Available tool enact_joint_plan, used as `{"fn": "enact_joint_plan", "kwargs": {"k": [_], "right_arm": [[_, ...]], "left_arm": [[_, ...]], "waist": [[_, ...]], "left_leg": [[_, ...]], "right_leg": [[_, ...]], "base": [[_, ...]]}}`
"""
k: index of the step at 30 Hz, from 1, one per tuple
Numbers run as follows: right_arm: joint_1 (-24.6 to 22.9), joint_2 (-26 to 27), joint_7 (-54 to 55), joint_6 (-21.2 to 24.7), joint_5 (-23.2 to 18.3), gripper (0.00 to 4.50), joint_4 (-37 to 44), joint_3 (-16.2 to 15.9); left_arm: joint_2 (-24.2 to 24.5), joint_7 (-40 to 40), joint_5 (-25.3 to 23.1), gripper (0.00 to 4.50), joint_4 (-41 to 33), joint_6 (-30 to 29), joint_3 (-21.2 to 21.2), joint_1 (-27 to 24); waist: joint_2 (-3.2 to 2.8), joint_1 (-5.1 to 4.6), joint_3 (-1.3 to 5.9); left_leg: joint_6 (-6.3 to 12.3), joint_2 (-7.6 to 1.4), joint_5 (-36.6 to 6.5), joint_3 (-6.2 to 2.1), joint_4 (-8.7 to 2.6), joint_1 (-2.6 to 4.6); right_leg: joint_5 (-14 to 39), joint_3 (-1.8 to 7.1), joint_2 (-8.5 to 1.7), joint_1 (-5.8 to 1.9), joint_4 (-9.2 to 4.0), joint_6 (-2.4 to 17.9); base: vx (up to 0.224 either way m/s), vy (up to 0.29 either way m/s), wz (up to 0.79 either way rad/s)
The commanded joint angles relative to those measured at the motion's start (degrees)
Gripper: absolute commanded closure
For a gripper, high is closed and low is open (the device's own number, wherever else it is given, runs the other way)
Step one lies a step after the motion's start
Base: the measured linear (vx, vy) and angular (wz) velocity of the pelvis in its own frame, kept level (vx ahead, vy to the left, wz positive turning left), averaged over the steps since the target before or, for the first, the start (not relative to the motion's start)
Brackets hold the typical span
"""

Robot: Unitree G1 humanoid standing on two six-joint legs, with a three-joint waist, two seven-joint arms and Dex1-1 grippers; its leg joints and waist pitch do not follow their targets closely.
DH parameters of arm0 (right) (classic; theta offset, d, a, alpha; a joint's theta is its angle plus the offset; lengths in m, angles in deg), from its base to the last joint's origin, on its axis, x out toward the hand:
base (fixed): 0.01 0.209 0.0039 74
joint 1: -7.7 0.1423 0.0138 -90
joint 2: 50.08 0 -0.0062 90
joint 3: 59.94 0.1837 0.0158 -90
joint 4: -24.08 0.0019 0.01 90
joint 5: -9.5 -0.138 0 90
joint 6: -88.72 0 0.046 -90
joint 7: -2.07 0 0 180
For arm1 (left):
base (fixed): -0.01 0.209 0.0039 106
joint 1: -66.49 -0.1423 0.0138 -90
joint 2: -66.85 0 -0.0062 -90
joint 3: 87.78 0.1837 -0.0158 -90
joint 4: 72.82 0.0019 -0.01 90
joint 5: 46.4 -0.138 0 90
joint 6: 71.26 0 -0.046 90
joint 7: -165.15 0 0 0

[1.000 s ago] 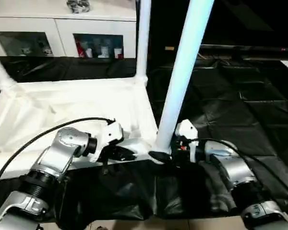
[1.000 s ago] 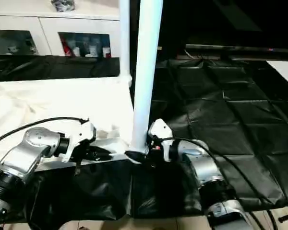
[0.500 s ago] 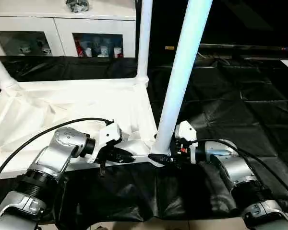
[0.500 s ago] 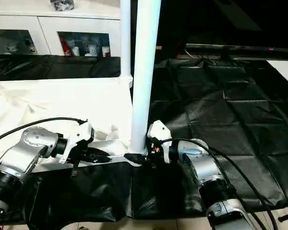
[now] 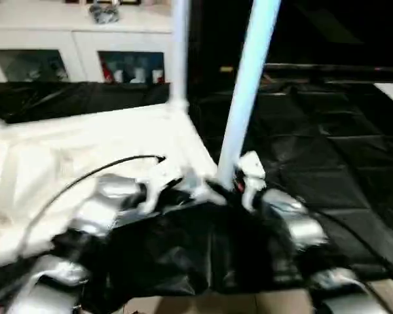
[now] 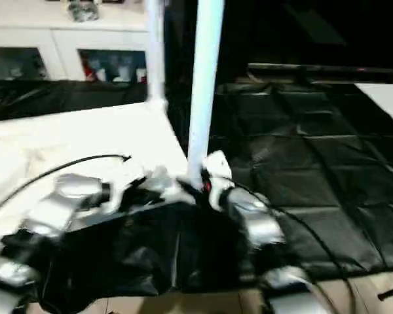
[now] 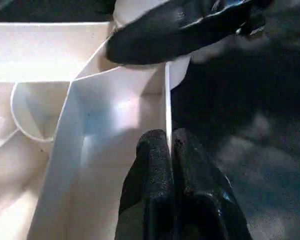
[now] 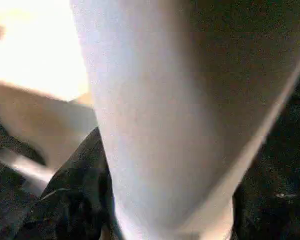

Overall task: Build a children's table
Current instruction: Rotate leg to tighten

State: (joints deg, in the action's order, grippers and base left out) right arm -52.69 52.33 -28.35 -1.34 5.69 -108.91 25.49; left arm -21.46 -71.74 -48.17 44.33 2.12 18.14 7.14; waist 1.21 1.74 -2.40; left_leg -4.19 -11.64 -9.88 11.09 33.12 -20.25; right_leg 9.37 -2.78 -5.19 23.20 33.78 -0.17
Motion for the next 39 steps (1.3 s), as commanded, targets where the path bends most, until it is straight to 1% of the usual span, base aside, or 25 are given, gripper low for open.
{"fn": "enact_joint_plan", "kwargs": {"k": [1,2,3,4,5,8,9,10,11,12,13,14,16,18,19,20,21,22,23,26,27,29,32,38,39], "right_arm": [[0.6,2.9,3.5,1.6,2.0,1.78,-2.8,-1.7],[0.7,3.6,3.3,0.9,2.0,1.78,-2.6,-1.9],[0.8,4.1,3.0,0.4,2.0,1.44,-2.5,-2.1],[0.8,4.1,3.0,0.4,2.0,1.44,-2.5,-2.1],[1.0,4.6,2.7,0.0,1.8,1.10,-2.5,-2.0],[1.1,4.2,-1.7,-0.5,-0.2,0.98,-1.1,-1.6],[1.0,3.8,-2.5,-0.6,-0.3,0.98,-0.8,-1.7],[1.0,3.3,-3.1,-0.8,-0.3,0.85,-0.5,-1.9],[0.8,2.8,-4.2,-0.8,-0.5,0.85,0.0,-2.2],[-0.1,1.0,-8.8,-0.7,-1.2,0.61,2.0,-3.1],[-0.9,-0.5,-12.7,-0.5,-1.8,0.61,3.7,-3.8],[-1.6,-1.7,-15.4,-0.4,-2.2,0.61,5.0,-4.2],[-2.8,-4.2,-20.7,0.2,-3.0,0.61,7.4,-5.0],[-3.6,-5.9,-24.8,1.4,-4.2,0.61,9.1,-5.1],[-4.0,-7.1,-26.9,1.6,-4.5,0.61,9.9,-5.4],[-4.6,-8.9,-30.2,1.7,-5.0,0.61,10.9,-5.8],[-4.7,-9.3,-30.8,1.8,-5.0,0.61,11.1,-5.9],[-4.9,-10.8,-33.2,1.7,-5.2,0.61,11.4,-6.0],[-4.9,-11.2,-33.8,1.7,-5.3,0.61,11.4,-6.0],[-4.8,-13.3,-37.3,2.4,-6.0,0.76,12.1,-6.1],[-4.7,-13.9,-38.3,2.8,-6.0,0.86,12.4,-6.4],[-4.5,-14.4,-39.1,3.1,-6.0,0.97,12.6,-6.5],[-4.1,-14.6,-39.5,3.0,-5.7,1.17,12.4,-6.8],[-3.7,-13.9,-39.6,2.9,-5.6,1.65,12.0,-7.1],[-4.2,-13.2,-38.4,3.3,-5.8,1.69,12.4,-6.8]], "left_arm": [[-5.1,-0.4,2.3,4.50,-1.1,0.5,2.7,0.8],[-5.7,-0.5,2.3,4.50,-1.3,0.6,3.0,0.9],[-6.0,-0.6,2.3,4.50,-1.5,0.6,3.3,0.8],[-6.0,-0.6,2.3,4.50,-1.5,0.6,3.3,0.8],[-6.1,-0.8,2.1,4.50,-1.6,0.9,3.6,0.9],[-4.7,-3.1,2.2,4.50,-2.0,2.4,3.8,0.3],[-4.4,-3.8,2.3,4.50,-2.2,2.6,3.8,0.1],[-4.0,-4.5,2.4,4.50,-2.5,2.9,3.8,-0.1],[-3.6,-5.2,2.6,4.50,-2.8,2.9,3.8,-0.3],[-2.2,-7.6,3.2,4.50,-3.6,3.6,3.8,-0.9],[-1.1,-9.5,3.7,4.50,-4.2,4.1,3.8,-1.4],[-0.4,-10.5,4.0,4.50,-4.5,4.1,3.7,-1.6],[0.8,-12.4,4.5,4.50,-4.7,4.6,3.6,-1.9],[1.9,-13.8,4.8,4.50,-4.6,5.0,3.5,-2.0],[2.4,-14.6,4.8,4.50,-4.4,5.4,3.5,-2.0],[3.2,-15.7,4.9,4.50,-3.9,5.9,3.2,-1.8],[3.4,-16.0,4.9,4.50,-3.7,5.9,3.2,-1.8],[4.1,-17.1,4.8,4.50,-3.2,6.2,3.1,-1.6],[4.4,-17.6,4.9,4.50,-3.0,6.3,3.0,-1.6],[6.0,-20.0,5.2,4.50,-2.1,6.9,2.7,-1.3],[6.6,-20.9,5.3,4.50,-1.8,7.0,2.7,-1.1],[7.0,-21.6,5.3,4.50,-1.4,7.2,2.6,-0.8],[7.4,-22.3,5.4,4.50,-1.1,7.2,2.5,-0.7],[7.7,-23.0,5.7,4.50,-1.0,7.2,2.4,-0.8],[7.1,-21.2,5.5,4.50,-0.6,7.4,2.0,-0.7]], "waist": [[-0.94,-0.46,2.40],[-0.83,-0.56,2.45],[-0.89,-0.65,2.55],[-0.96,-0.60,2.67],[-1.28,-0.56,2.65],[-1.02,-0.47,2.64],[-1.11,-0.32,2.70],[-1.10,-0.29,2.72],[-1.07,-0.18,2.83],[-1.03,-0.07,2.93],[-0.90,0.11,3.03],[-0.93,0.31,3.08],[-0.96,0.39,3.13],[-0.94,0.82,3.32],[-0.94,0.89,3.40],[-0.88,1.08,3.43],[-0.96,1.52,3.50],[-0.96,1.85,3.52],[-0.96,1.88,3.49],[-1.03,2.03,3.36],[-0.73,2.03,3.29],[-0.84,2.11,3.21],[-0.59,2.16,3.16],[-0.46,2.15,3.29],[-0.53,2.13,3.36]], "left_leg": [[-1.76,-0.69,-27.8,-1.66,-4.20,1.21],[-1.59,-0.70,-28.1,-1.73,-4.26,1.21],[-1.26,-0.79,-28.1,-1.92,-4.57,0.85],[-1.14,-0.84,-27.9,-1.95,-4.69,0.70],[-1.02,-0.94,-28.1,-2.00,-4.84,0.70],[-0.83,-0.99,-29.0,-1.80,-4.80,1.02],[-0.61,-1.02,-28.3,-1.74,-4.79,0.94],[-0.54,-1.04,-27.7,-1.74,-4.85,0.78],[-0.36,-1.08,-26.4,-1.64,-4.88,0.55],[-0.21,-1.16,-25.3,-1.53,-4.85,0.48],[0.49,-1.19,-23.7,-1.41,-4.78,0.19],[1.09,-1.26,-22.4,-1.21,-4.67,0.16],[1.41,-1.35,-21.1,-1.03,-4.58,0.26],[2.53,-1.34,-18.4,-0.64,-4.32,0.50],[2.73,-1.38,-17.5,-0.54,-4.22,0.48],[3.04,-1.40,-15.4,-0.51,-4.22,0.19],[3.31,-1.54,-13.8,-0.46,-4.17,0.05],[3.40,-1.67,-13.0,-0.36,-4.08,0.23],[3.41,-1.65,-12.7,-0.32,-4.08,0.08],[2.68,-1.73,-14.6,-0.35,-4.25,0.17],[2.37,-1.76,-15.7,-0.31,-4.32,0.26],[1.87,-1.78,-16.7,-0.30,-4.36,0.40],[1.45,-1.82,-17.0,-0.30,-4.43,0.38],[1.57,-1.75,-15.0,-0.33,-4.35,0.11],[1.68,-1.76,-14.4,-0.33,-4.30,0.10]], "right_leg": [[39.5,0.64,-2.44,-0.59,-6.94,3.3],[38.7,0.45,-2.39,-0.68,-6.89,3.6],[36.8,0.18,-2.40,-1.27,-6.78,3.9],[35.7,0.18,-2.46,-1.40,-6.67,4.2],[33.9,0.21,-2.50,-1.32,-6.57,4.9],[31.4,0.43,-2.45,-1.02,-6.46,6.5],[30.3,0.57,-2.53,-1.16,-6.27,7.1],[29.5,0.62,-2.55,-1.29,-6.13,7.3],[27.8,0.75,-2.57,-1.49,-5.89,7.8],[25.7,0.89,-2.57,-1.60,-5.60,8.6],[23.3,1.01,-2.54,-1.95,-5.24,9.3],[21.0,1.16,-2.50,-1.96,-5.00,10.0],[18.6,1.27,-2.44,-1.92,-4.70,11.1],[14.1,1.31,-2.25,-2.15,-4.27,13.0],[13.1,1.34,-2.28,-2.20,-4.08,13.4],[11.5,1.27,-2.25,-2.53,-3.79,13.9],[10.2,1.17,-2.23,-2.75,-3.54,14.0],[8.9,1.10,-2.16,-2.69,-3.38,14.5],[8.5,1.11,-2.17,-2.74,-3.24,14.7],[11.1,1.01,-2.23,-2.66,-3.41,14.5],[12.8,1.03,-2.24,-2.57,-3.59,14.2],[14.8,1.11,-2.34,-2.40,-3.74,13.6],[17.1,1.24,-2.57,-2.31,-3.94,12.8],[16.0,1.22,-2.61,-2.47,-3.76,12.5],[14.9,1.20,-2.56,-2.50,-3.62,12.7]], "base": [[0.000,0.000,0.00],[0.000,0.000,0.00],[0.000,0.000,0.00],[0.000,0.000,0.00],[0.000,0.000,0.00],[0.000,0.000,0.00],[0.000,0.000,0.00],[0.000,0.000,0.00],[0.000,0.000,0.00],[0.000,0.000,0.00],[0.000,0.000,0.00],[0.000,0.000,0.00],[0.055,-0.022,0.07],[0.055,-0.026,0.11],[0.051,-0.026,0.11],[0.000,0.000,0.00],[0.000,0.000,0.00],[0.000,0.000,0.00],[0.000,0.000,0.00],[0.000,0.000,0.00],[0.000,0.000,0.00],[0.000,0.000,0.00],[0.000,0.000,0.00],[0.000,0.000,0.00],[0.000,0.000,0.00]]}}
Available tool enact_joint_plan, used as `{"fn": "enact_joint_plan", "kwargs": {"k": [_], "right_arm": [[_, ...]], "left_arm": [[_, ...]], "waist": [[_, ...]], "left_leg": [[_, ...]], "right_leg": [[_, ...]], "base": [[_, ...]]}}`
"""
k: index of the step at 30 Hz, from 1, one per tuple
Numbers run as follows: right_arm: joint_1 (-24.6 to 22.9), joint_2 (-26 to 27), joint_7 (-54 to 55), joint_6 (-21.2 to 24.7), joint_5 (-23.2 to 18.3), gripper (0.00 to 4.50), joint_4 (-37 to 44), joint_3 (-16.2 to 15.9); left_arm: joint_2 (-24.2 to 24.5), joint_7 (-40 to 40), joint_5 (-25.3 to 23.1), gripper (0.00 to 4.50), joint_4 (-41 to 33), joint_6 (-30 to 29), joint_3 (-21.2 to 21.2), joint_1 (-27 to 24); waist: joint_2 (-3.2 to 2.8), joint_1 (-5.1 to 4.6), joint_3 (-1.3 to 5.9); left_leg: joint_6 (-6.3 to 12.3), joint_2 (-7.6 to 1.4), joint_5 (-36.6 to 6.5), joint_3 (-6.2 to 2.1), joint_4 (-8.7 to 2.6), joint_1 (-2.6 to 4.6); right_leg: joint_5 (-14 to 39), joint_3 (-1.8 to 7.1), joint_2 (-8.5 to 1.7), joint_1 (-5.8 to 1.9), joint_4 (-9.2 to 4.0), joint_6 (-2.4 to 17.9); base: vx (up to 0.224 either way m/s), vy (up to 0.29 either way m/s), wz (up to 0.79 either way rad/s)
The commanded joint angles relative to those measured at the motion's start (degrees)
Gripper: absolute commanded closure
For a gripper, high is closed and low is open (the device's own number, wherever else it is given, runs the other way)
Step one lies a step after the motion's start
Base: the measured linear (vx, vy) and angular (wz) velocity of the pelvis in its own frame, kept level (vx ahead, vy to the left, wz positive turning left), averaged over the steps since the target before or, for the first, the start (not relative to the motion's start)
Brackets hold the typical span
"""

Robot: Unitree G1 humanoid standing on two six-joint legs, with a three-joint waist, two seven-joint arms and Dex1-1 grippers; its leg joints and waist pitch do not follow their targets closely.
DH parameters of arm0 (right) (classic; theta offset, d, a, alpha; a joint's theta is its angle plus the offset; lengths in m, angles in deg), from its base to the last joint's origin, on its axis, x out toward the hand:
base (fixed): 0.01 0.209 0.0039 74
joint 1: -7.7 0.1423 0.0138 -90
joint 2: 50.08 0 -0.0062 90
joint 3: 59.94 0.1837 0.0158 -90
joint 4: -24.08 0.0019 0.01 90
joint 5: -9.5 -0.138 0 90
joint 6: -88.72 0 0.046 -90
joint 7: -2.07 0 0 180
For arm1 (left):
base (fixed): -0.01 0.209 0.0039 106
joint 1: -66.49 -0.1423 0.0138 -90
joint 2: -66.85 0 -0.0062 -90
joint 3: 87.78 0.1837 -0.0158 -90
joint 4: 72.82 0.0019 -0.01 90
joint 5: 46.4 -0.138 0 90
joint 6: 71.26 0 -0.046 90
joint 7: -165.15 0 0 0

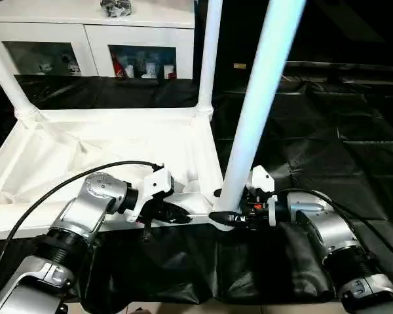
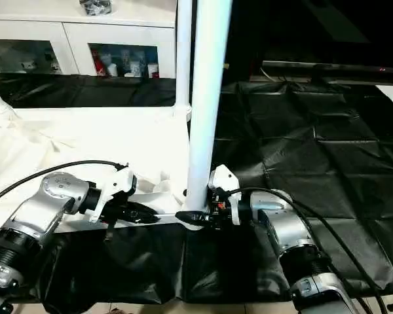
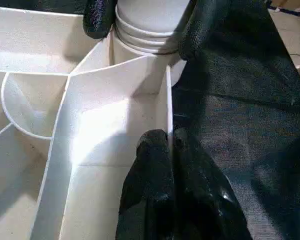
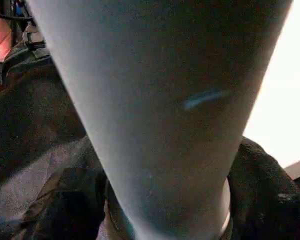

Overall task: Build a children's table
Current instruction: Rotate leg to tighten

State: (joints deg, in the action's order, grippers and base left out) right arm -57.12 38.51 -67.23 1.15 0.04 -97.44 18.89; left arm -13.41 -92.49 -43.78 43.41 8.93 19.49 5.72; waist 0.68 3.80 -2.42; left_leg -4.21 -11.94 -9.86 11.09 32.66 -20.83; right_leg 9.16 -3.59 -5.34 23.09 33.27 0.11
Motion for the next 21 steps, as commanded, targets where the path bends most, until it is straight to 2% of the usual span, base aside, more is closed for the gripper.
{"fn": "enact_joint_plan", "kwargs": {"k": [1,4,5,7,8,9,10,11,12,14,15,17,18,19,21], "right_arm": [[0.1,0.8,0.9,1.0,-0.2,1.70,1.0,-0.1],[-0.8,2.6,6.1,2.7,0.4,1.75,0.8,0.6],[-0.9,3.1,7.9,2.9,0.9,1.75,0.5,0.7],[-0.9,4.3,11.7,2.2,2.0,1.75,-0.7,1.0],[-0.3,6.9,20.0,1.7,3.6,1.76,-3.6,2.3],[-0.3,7.2,20.8,1.6,3.7,1.76,-3.9,2.5],[0.0,9.2,25.7,1.5,4.3,1.76,-5.5,3.4],[0.0,11.2,29.7,1.8,4.5,1.76,-6.3,4.1],[0.0,12.1,31.1,2.1,4.7,1.76,-6.3,4.1],[-0.1,13.9,34.0,2.9,5.0,1.76,-6.2,4.2],[-0.2,16.1,35.9,4.6,4.9,1.76,-6.1,4.1],[0.1,16.8,36.2,4.1,5.2,1.76,-6.3,3.7],[0.5,17.4,36.8,3.7,5.3,1.20,-6.7,3.6],[1.0,17.9,37.3,3.3,5.2,1.06,-7.2,3.8],[1.6,18.0,36.7,3.1,4.6,1.06,-7.4,4.4]], "left_arm": [[-1.2,0.1,0.9,4.50,0.5,0.7,0.5,0.8],[-3.6,5.3,0.0,4.50,2.1,0.8,-0.6,2.0],[-4.1,6.3,-0.1,4.50,2.3,0.9,-0.8,2.2],[-5.1,8.2,-0.4,4.50,2.6,0.5,-1.0,2.6],[-6.9,11.3,-1.1,4.50,3.0,-0.2,-1.1,3.3],[-7.1,11.6,-1.2,4.50,3.0,-0.2,-1.1,3.4],[-8.3,13.0,-1.5,4.50,3.0,-0.7,-1.0,3.7],[-9.5,14.2,-1.9,4.50,2.9,-0.9,-0.6,3.9],[-10.0,14.8,-1.9,4.50,2.9,-1.1,-0.5,4.1],[-11.2,15.9,-2.1,4.50,3.2,-1.5,-0.3,4.5],[-12.7,18.0,-2.4,4.50,3.5,-1.6,-0.4,5.0],[-13.5,18.2,-2.2,4.50,3.2,-1.9,-0.2,5.0],[-14.2,18.6,-2.1,4.50,2.8,-2.3,-0.1,5.0],[-14.7,18.5,-2.0,4.50,2.4,-2.6,0.0,4.9],[-14.8,17.9,-1.9,4.50,1.7,-2.5,0.3,4.4]], "waist": [[0.03,0.02,3.31],[0.04,-0.07,3.25],[0.12,-0.08,3.15],[0.14,-0.39,3.06],[0.17,-0.48,3.04],[0.16,-0.72,2.90],[-0.19,-0.72,2.87],[0.08,-1.01,2.83],[0.09,-1.17,2.81],[0.03,-1.45,2.75],[-0.66,-1.50,2.80],[-0.33,-1.90,2.73],[-0.33,-1.97,2.76],[-0.79,-1.98,2.77],[-0.55,-2.20,2.76]], "left_leg": [[1.73,-1.43,-14.4,-0.30,-3.86,0.61],[1.60,-1.36,-15.0,-0.25,-3.83,0.71],[1.16,-1.31,-16.0,-0.31,-3.88,0.86],[0.33,-1.20,-16.6,-0.50,-4.05,0.71],[-0.01,-1.20,-17.6,-0.62,-4.06,0.83],[-0.37,-1.12,-18.5,-0.60,-4.09,0.93],[-0.76,-1.05,-19.0,-0.74,-4.10,0.99],[-1.06,-0.94,-19.7,-0.76,-4.12,0.98],[-1.11,-0.92,-20.4,-0.94,-4.21,1.03],[-1.15,-0.92,-21.4,-1.02,-4.26,1.17],[-1.10,-0.87,-22.1,-1.14,-4.26,1.23],[-0.89,-0.84,-23.7,-1.17,-4.32,1.25],[-0.82,-0.85,-23.9,-1.22,-4.33,1.20],[-0.89,-0.87,-24.0,-1.27,-4.38,1.22],[-0.91,-0.85,-24.7,-1.29,-4.42,1.19]], "right_leg": [[14.9,2.02,-2.38,-2.38,-3.14,12.5],[15.9,2.05,-2.39,-2.25,-3.28,12.4],[17.9,2.07,-2.45,-2.12,-3.56,11.9],[20.6,2.05,-2.56,-2.16,-3.84,10.7],[22.6,2.01,-2.61,-2.08,-4.02,9.9],[24.4,2.07,-2.67,-1.78,-4.35,9.4],[25.7,2.00,-2.77,-1.78,-4.40,9.0],[27.9,1.95,-2.71,-1.69,-4.72,8.1],[29.5,1.82,-2.69,-1.68,-4.95,7.2],[30.6,1.80,-2.59,-1.39,-5.15,6.5],[30.7,1.78,-2.61,-1.43,-5.17,6.5],[31.3,1.62,-2.47,-1.31,-5.46,6.2],[31.3,1.60,-2.47,-1.35,-5.47,6.1],[31.0,1.62,-2.49,-1.36,-5.41,6.2],[30.8,1.56,-2.43,-1.31,-5.51,6.6]], "base": [[0.000,0.000,0.00],[0.000,0.000,0.00],[0.000,0.000,0.00],[0.000,0.000,0.00],[0.000,0.000,0.00],[0.000,0.000,0.00],[0.000,0.000,0.00],[0.000,0.000,0.00],[0.000,0.000,0.00],[0.000,0.000,0.00],[0.000,0.000,0.00],[0.000,0.000,0.00],[0.000,0.000,0.00],[0.000,0.000,0.00],[0.000,0.000,0.00]]}}
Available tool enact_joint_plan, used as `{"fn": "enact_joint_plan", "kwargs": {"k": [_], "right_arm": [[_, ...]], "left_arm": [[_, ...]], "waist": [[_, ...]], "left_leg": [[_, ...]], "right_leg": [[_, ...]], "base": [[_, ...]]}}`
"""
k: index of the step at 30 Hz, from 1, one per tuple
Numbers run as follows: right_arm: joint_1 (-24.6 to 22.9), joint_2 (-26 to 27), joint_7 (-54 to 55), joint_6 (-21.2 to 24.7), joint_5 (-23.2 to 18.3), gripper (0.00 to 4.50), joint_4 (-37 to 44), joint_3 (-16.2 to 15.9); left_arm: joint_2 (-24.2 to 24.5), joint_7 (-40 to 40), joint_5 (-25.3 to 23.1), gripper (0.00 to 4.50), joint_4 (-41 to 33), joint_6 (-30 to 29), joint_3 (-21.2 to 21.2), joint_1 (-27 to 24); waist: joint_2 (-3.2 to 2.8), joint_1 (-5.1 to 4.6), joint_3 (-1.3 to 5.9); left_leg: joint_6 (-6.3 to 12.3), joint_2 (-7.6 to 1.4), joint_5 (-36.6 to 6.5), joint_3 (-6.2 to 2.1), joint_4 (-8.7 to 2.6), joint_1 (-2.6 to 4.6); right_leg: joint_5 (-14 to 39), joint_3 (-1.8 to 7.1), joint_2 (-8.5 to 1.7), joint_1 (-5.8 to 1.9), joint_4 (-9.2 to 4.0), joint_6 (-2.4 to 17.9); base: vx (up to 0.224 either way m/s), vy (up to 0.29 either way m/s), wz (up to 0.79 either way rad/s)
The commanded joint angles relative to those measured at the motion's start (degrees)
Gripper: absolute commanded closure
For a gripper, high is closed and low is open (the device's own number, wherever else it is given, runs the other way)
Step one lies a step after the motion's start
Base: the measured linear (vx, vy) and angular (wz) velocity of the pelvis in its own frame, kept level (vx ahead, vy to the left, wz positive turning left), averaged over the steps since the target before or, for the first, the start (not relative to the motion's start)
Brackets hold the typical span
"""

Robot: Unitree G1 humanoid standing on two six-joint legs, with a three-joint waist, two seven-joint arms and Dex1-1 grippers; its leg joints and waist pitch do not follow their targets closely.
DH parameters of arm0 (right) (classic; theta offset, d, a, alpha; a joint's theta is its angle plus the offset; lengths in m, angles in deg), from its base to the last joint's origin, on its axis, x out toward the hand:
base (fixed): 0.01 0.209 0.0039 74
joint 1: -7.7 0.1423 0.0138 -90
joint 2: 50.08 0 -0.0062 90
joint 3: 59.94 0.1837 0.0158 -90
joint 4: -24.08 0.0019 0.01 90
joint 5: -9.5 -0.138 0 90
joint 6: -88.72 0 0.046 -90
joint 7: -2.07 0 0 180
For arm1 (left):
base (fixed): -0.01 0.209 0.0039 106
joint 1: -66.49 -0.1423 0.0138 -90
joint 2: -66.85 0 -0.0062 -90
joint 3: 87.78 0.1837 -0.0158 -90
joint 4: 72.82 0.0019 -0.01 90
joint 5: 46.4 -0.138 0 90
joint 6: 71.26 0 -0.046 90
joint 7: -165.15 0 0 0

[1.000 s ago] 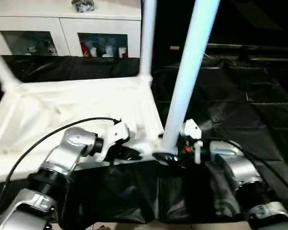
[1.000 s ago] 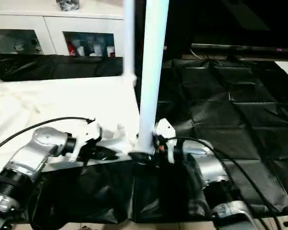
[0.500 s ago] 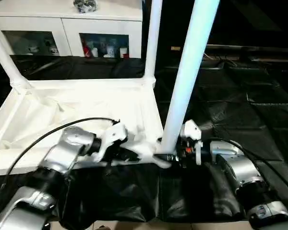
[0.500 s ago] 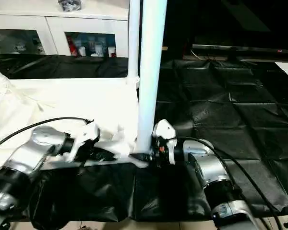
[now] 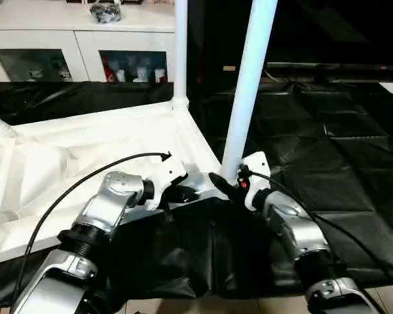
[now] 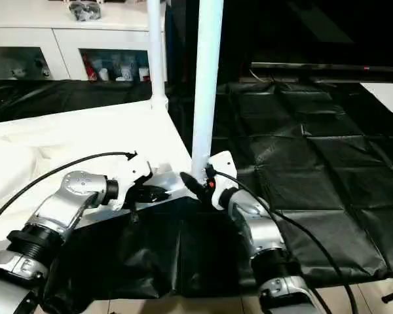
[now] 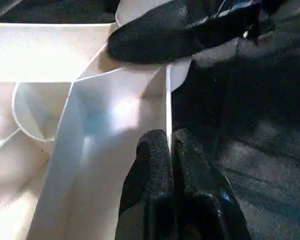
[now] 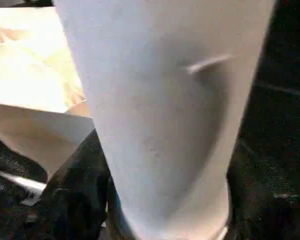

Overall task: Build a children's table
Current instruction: Rotate leg to tighten

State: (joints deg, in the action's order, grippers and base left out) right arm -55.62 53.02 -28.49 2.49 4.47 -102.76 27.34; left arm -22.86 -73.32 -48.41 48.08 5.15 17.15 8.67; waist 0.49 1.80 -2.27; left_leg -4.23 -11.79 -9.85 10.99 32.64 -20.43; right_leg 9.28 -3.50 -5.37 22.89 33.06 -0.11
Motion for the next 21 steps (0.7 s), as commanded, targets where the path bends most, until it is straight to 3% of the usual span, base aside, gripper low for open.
{"fn": "enact_joint_plan", "kwargs": {"k": [1,5,7,8,14,16,20,21], "right_arm": [[0.1,3.3,-2.2,1.7,0.2,0.86,-2.0,-4.1],[-0.3,0.8,-5.7,1.3,0.6,0.59,-0.3,-5.1],[-1.1,-1.5,-11.0,0.4,0.4,0.59,1.5,-6.3],[-1.5,-3.1,-14.6,-0.3,0.1,0.59,2.5,-6.9],[-3.1,-10.4,-28.4,-1.1,-1.9,0.59,6.4,-8.6],[-3.2,-12.4,-32.0,-1.0,-2.4,0.59,6.9,-8.7],[-3.2,-16.1,-38.6,-0.4,-3.7,0.59,8.1,-9.0],[-3.3,-16.5,-39.4,-0.1,-4.0,0.59,8.4,-9.1]], "left_arm": [[-5.2,-1.6,2.7,4.50,-3.1,1.4,2.7,1.3],[-3.3,-4.9,3.1,4.50,-4.1,2.5,2.9,0.3],[-1.8,-8.0,4.2,4.50,-5.0,2.9,3.0,-0.4],[-0.8,-10.0,4.8,4.50,-5.8,3.1,3.2,-0.9],[3.3,-16.2,5.7,4.50,-7.3,3.3,3.5,-2.0],[4.6,-17.9,5.5,4.50,-7.1,3.7,3.5,-2.0],[7.2,-21.7,5.9,4.50,-6.6,3.8,3.3,-2.0],[7.6,-22.3,6.0,4.50,-6.7,3.5,3.3,-2.0]], "waist": [[-0.37,-0.08,2.69],[-0.36,0.19,2.88],[-0.31,0.29,3.07],[-0.34,0.31,3.23],[-0.52,0.79,3.58],[-0.52,1.18,3.46],[-0.53,2.04,3.26],[-0.19,2.19,3.20]], "left_leg": [[-0.76,-1.06,-24.4,-1.12,-4.36,0.86],[-0.23,-1.15,-22.6,-0.90,-4.36,0.65],[0.24,-1.20,-20.8,-0.90,-4.36,0.27],[1.07,-1.29,-18.5,-0.70,-4.17,0.07],[3.80,-1.49,-12.2,-0.21,-3.51,0.16],[4.08,-1.54,-12.3,-0.08,-3.50,0.10],[2.86,-1.73,-15.6,0.07,-3.68,0.61],[2.62,-1.75,-15.7,0.07,-3.70,0.56]], "right_leg": [[29.8,1.59,-2.42,-1.07,-5.29,6.9],[25.1,1.81,-2.33,-1.31,-4.75,8.4],[21.8,1.82,-2.31,-1.86,-4.27,9.3],[17.0,1.92,-2.23,-2.11,-3.74,10.6],[5.6,1.83,-1.90,-2.40,-2.38,15.1],[5.7,1.74,-1.93,-2.54,-2.30,15.5],[11.4,1.84,-2.11,-2.22,-2.84,14.6],[12.3,1.88,-2.17,-2.21,-2.83,14.4]], "base": [[0.000,0.000,0.00],[0.000,0.000,0.00],[0.000,0.000,0.00],[0.000,0.000,0.00],[0.009,0.001,0.01],[0.000,0.000,0.00],[0.000,0.000,0.00],[0.000,0.000,0.00]]}}
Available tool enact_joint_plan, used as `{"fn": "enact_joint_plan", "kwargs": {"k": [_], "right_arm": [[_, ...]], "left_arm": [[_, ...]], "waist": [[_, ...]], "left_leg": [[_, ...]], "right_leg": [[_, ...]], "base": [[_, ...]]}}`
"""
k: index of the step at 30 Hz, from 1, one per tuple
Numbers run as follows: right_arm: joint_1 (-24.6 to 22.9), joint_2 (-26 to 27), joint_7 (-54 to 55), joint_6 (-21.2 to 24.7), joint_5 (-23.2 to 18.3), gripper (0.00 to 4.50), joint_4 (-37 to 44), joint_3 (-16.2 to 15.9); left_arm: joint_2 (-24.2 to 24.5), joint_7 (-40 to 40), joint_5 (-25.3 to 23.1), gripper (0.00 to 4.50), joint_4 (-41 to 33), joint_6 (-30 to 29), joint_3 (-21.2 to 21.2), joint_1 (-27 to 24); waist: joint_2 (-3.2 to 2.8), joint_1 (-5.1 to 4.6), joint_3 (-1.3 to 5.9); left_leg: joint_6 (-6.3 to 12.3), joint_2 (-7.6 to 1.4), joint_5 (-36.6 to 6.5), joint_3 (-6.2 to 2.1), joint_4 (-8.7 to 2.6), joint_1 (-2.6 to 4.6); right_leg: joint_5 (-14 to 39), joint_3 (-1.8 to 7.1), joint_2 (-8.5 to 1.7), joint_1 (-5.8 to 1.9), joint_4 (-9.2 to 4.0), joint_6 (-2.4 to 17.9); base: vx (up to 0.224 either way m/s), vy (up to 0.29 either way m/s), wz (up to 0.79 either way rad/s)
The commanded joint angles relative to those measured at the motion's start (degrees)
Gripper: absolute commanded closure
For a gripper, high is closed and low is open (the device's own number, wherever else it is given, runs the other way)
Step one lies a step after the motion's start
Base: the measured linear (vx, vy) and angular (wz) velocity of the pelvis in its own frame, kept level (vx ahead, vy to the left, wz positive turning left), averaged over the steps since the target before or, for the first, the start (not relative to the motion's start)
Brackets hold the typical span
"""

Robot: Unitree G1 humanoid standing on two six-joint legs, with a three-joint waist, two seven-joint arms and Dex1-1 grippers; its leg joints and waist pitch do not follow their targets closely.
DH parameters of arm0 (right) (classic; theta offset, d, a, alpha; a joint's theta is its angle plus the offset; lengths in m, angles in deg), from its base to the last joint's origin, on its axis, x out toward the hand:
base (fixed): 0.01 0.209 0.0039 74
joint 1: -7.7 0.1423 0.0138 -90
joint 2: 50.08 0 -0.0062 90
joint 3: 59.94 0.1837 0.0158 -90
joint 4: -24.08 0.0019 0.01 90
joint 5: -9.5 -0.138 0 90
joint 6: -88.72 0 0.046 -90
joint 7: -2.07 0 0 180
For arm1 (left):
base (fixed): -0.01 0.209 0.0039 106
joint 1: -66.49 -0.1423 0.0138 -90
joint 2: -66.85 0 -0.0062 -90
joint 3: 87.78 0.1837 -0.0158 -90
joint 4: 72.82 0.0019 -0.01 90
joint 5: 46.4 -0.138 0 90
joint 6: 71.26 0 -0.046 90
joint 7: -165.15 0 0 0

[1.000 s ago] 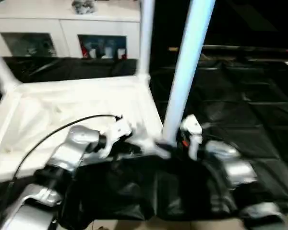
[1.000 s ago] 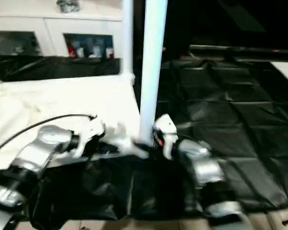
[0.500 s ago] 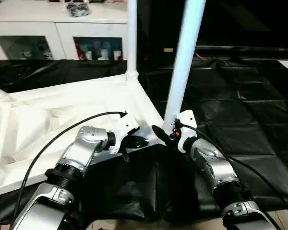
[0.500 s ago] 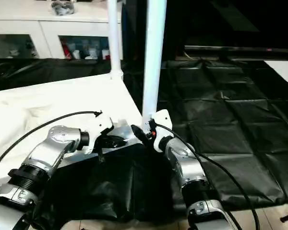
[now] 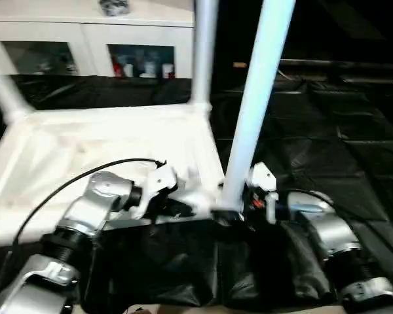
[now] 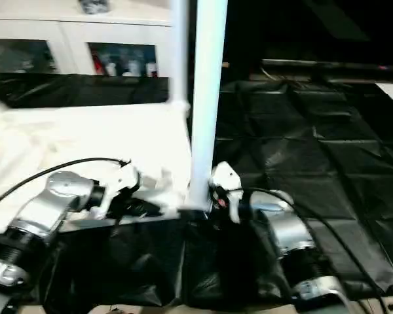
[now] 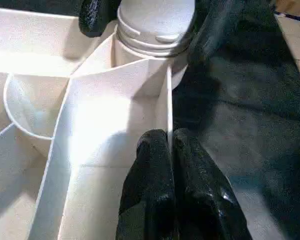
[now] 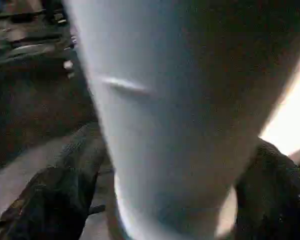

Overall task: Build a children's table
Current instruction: Rotate leg to tighten

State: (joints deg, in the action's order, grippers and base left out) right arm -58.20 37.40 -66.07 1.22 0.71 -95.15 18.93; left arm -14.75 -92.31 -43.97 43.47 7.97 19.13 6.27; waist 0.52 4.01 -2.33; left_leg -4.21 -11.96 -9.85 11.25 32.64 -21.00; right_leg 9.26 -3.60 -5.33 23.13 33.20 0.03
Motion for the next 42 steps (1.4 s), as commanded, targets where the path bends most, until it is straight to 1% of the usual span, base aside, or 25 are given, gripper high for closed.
{"fn": "enact_joint_plan", "kwargs": {"k": [1,2,3,5,10,11,12,15,17,19,20,21,23,24,25,26,29,30,32,35,37,38,39,41,42], "right_arm": [[-0.7,-1.0,-2.1,1.3,-0.3,0.59,0.9,-0.7],[-0.6,-1.4,-2.7,1.4,-0.3,0.59,0.9,-0.8],[-0.5,-1.8,-3.2,2.0,-0.5,0.76,1.0,-0.9],[-0.3,-2.2,-4.1,2.5,-0.6,0.76,1.1,-1.2],[-0.1,-2.4,-4.7,2.9,-0.3,1.12,1.0,-1.8],[-0.3,-2.0,-4.3,2.7,-0.2,1.32,0.9,-1.8],[-0.5,-1.7,-3.9,2.8,-0.2,1.32,1.1,-1.9],[-1.5,-1.3,-3.6,3.3,-0.5,1.57,2.2,-2.0],[-2.8,0.1,-0.9,4.3,-0.9,1.76,3.0,-1.2],[-3.1,0.8,0.6,4.5,-0.9,1.81,2.9,-0.8],[-3.3,1.5,2.1,4.2,-0.6,1.82,2.5,-0.5],[-3.2,2.3,4.4,4.0,0.0,1.83,1.8,-0.2],[-2.0,5.8,15.9,3.1,3.1,1.85,-3.2,1.3],[-1.5,7.4,21.1,2.4,4.4,1.85,-5.4,1.9],[-1.4,7.9,22.3,2.2,4.7,1.85,-5.9,2.0],[-1.1,9.4,25.9,2.1,4.9,1.85,-7.0,2.7],[-0.4,12.5,30.9,3.5,3.7,1.85,-7.8,4.6],[-0.2,14.0,32.7,3.9,3.4,1.85,-7.9,5.1],[0.0,15.9,34.6,4.0,3.5,1.85,-7.9,5.2],[0.2,16.9,34.7,1.7,4.7,1.85,-8.2,3.9],[0.6,17.3,34.1,0.8,4.3,1.29,-8.5,3.7],[1.0,17.3,33.1,1.0,3.3,1.29,-8.6,4.2],[1.2,16.9,32.6,0.8,3.4,1.13,-8.4,4.1],[1.1,15.9,31.2,0.5,4.1,1.13,-7.6,3.5],[0.7,14.5,28.7,0.6,4.2,0.90,-6.3,2.8]], "left_arm": [[-0.4,-3.4,1.6,4.50,-2.2,0.7,1.3,0.4],[0.0,-4.1,1.8,4.50,-2.0,0.4,1.3,0.5],[0.5,-4.7,1.9,4.50,-2.0,0.2,1.3,0.5],[0.8,-5.1,2.1,4.50,-1.8,0.0,1.3,0.7],[1.0,-5.7,2.3,4.50,-1.9,0.0,1.5,0.6],[0.7,-5.4,2.3,4.50,-1.9,0.0,1.5,0.6],[0.4,-5.0,2.3,4.50,-2.0,0.0,1.5,0.5],[-0.2,-4.0,2.2,4.50,-1.8,0.2,1.3,0.6],[-2.2,-0.1,1.8,4.50,-1.4,0.0,0.3,1.1],[-2.9,1.3,1.6,4.50,-1.1,0.0,-0.1,1.4],[-3.8,2.8,1.5,4.50,-0.8,0.0,-0.4,1.7],[-4.7,4.3,1.3,4.50,-0.4,-0.1,-0.7,2.0],[-7.7,8.9,0.2,4.50,0.9,0.1,-0.7,2.9],[-9.4,10.9,-0.3,4.50,1.4,0.0,-0.5,3.2],[-9.8,11.4,-0.4,4.50,1.4,0.0,-0.5,3.3],[-11.0,13.2,-0.7,4.50,1.7,-0.1,-0.4,3.5],[-12.7,14.9,-0.7,4.50,1.7,-0.6,0.0,3.8],[-13.3,15.3,-0.7,4.50,1.6,-0.9,0.1,3.9],[-14.1,15.6,-0.9,4.50,1.7,-0.9,0.4,4.2],[-14.7,15.5,-1.4,4.50,2.2,-0.5,0.4,4.6],[-14.4,14.5,-1.4,4.50,2.0,-0.4,0.6,4.7],[-14.0,14.0,-1.3,4.50,1.9,-0.2,0.6,4.7],[-13.6,13.5,-1.3,4.50,1.8,-0.1,0.7,4.6],[-12.8,12.5,-1.1,4.50,1.3,0.0,0.8,4.3],[-11.9,11.2,-0.8,4.50,0.9,0.1,0.8,3.9]], "waist": [[-0.30,0.05,3.23],[-0.30,0.09,3.21],[-0.07,0.12,3.19],[-0.16,0.30,3.22],[-0.12,0.64,3.42],[-0.12,0.69,3.44],[-0.13,0.70,3.46],[-0.17,0.75,3.39],[-0.12,0.88,3.38],[-0.10,0.93,3.38],[0.00,0.80,3.28],[0.03,0.76,3.29],[0.13,0.41,3.14],[-0.03,0.17,3.00],[-0.21,0.04,3.01],[-0.02,-0.46,2.83],[-0.07,-1.09,2.73],[-0.03,-1.21,2.82],[-0.28,-1.49,2.81],[-0.28,-1.88,2.84],[-0.34,-1.98,2.86],[-0.31,-2.07,2.81],[-0.35,-2.13,2.82],[-0.37,-1.92,2.93],[-0.38,-1.92,2.90]], "left_leg": [[2.46,-1.59,-15.8,-0.21,-3.75,1.12],[2.20,-1.59,-15.7,-0.27,-3.81,1.02],[1.97,-1.59,-15.9,-0.28,-3.85,1.01],[1.73,-1.57,-15.6,-0.34,-3.85,1.03],[1.93,-1.51,-13.8,-0.28,-3.65,0.96],[2.01,-1.49,-13.4,-0.27,-3.61,0.93],[2.07,-1.47,-13.1,-0.29,-3.61,0.88],[2.00,-1.49,-13.7,-0.27,-3.64,0.96],[1.71,-1.54,-14.2,-0.32,-3.71,1.02],[1.56,-1.54,-14.6,-0.32,-3.72,1.13],[1.21,-1.44,-15.2,-0.40,-3.81,0.96],[1.05,-1.42,-15.3,-0.43,-3.81,1.02],[0.35,-1.22,-16.0,-0.54,-3.91,0.89],[-0.42,-1.06,-17.3,-0.62,-3.97,1.12],[-0.85,-1.06,-17.6,-0.76,-4.02,1.13],[-1.27,-0.93,-19.7,-0.87,-4.09,1.26],[-0.89,-0.83,-21.8,-1.11,-4.09,1.45],[-0.75,-0.83,-21.8,-1.23,-4.17,1.28],[-0.76,-0.86,-22.2,-1.27,-4.29,1.25],[-0.56,-0.86,-23.0,-1.27,-4.31,1.18],[-0.40,-0.90,-23.1,-1.25,-4.32,1.19],[-0.23,-0.87,-23.3,-1.21,-4.29,1.23],[-0.15,-0.89,-23.3,-1.21,-4.30,1.19],[0.01,-0.97,-22.6,-1.10,-4.21,1.32],[0.18,-1.00,-22.0,-1.08,-4.27,1.11]], "right_leg": [[12.9,2.00,-2.25,-2.45,-3.00,14.1],[13.5,2.01,-2.28,-2.48,-3.05,13.7],[14.2,2.00,-2.30,-2.43,-3.12,13.3],[14.8,2.03,-2.37,-2.45,-3.14,13.0],[12.4,2.02,-2.34,-2.49,-2.84,13.4],[11.7,2.00,-2.33,-2.51,-2.76,13.6],[11.3,1.97,-2.31,-2.58,-2.70,13.7],[12.1,1.99,-2.33,-2.50,-2.86,13.5],[12.9,2.03,-2.39,-2.49,-2.96,13.2],[13.3,2.03,-2.40,-2.38,-3.04,13.1],[14.8,2.02,-2.44,-2.42,-3.17,12.5],[15.5,2.03,-2.48,-2.36,-3.28,12.3],[18.1,2.05,-2.57,-2.29,-3.65,11.2],[21.4,1.98,-2.63,-2.07,-4.05,10.3],[22.4,1.95,-2.69,-2.11,-4.08,9.8],[26.0,1.84,-2.63,-1.91,-4.61,8.5],[30.4,1.68,-2.62,-1.66,-5.20,6.9],[30.8,1.65,-2.66,-1.79,-5.28,6.4],[29.5,1.64,-2.46,-1.62,-5.30,6.5],[27.9,1.66,-2.41,-1.64,-5.16,7.2],[27.4,1.69,-2.45,-1.61,-5.12,7.5],[27.3,1.69,-2.38,-1.58,-5.15,7.7],[27.3,1.72,-2.40,-1.59,-5.10,7.9],[26.2,1.86,-2.48,-1.54,-5.07,8.4],[24.6,1.90,-2.38,-1.73,-4.83,8.9]], "base": [[0.000,0.000,0.00],[0.000,0.000,0.00],[0.000,0.000,0.00],[0.000,0.000,0.00],[0.000,0.000,0.00],[0.000,0.000,0.00],[0.000,0.000,0.00],[0.000,0.000,0.00],[0.000,0.000,0.00],[0.000,0.000,0.00],[0.000,0.000,0.00],[0.000,0.000,0.00],[0.000,0.000,0.00],[0.000,0.000,0.00],[0.000,0.000,0.00],[0.000,0.000,0.00],[0.000,0.000,0.00],[0.000,0.000,0.00],[0.000,0.000,0.00],[0.000,0.000,0.00],[0.000,0.000,0.00],[0.000,0.000,0.00],[0.000,0.000,0.00],[0.000,0.000,0.00],[0.000,0.000,0.00]]}}
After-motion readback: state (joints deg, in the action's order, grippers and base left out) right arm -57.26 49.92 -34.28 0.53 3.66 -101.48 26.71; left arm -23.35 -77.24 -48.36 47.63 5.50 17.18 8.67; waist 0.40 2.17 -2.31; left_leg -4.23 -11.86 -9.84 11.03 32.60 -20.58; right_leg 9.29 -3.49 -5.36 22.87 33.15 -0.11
